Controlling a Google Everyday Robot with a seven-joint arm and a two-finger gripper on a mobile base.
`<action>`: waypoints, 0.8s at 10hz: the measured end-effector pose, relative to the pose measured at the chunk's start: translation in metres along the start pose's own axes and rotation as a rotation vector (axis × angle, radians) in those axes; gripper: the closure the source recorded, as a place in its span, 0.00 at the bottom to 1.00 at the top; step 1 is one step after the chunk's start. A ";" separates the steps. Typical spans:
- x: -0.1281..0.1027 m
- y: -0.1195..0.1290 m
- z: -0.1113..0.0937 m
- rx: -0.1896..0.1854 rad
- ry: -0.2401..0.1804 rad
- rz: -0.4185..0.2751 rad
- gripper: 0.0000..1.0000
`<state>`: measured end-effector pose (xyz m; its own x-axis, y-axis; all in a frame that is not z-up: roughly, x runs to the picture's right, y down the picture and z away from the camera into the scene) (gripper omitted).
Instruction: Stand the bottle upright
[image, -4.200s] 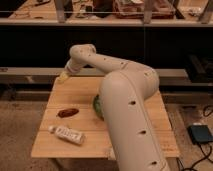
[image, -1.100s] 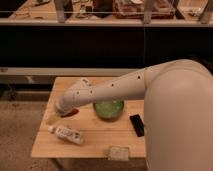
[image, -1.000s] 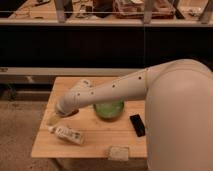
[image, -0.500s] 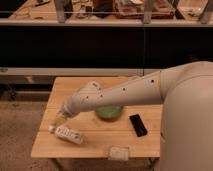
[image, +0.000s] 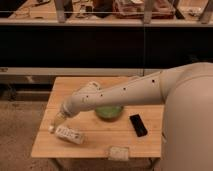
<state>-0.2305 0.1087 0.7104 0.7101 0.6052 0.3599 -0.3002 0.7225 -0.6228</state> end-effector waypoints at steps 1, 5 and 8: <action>0.000 0.000 0.001 -0.001 0.007 -0.004 0.26; 0.005 0.000 0.017 -0.007 0.192 -0.095 0.26; 0.002 -0.001 0.028 0.003 0.306 -0.126 0.26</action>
<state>-0.2471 0.1187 0.7311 0.8999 0.3828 0.2086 -0.1991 0.7866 -0.5845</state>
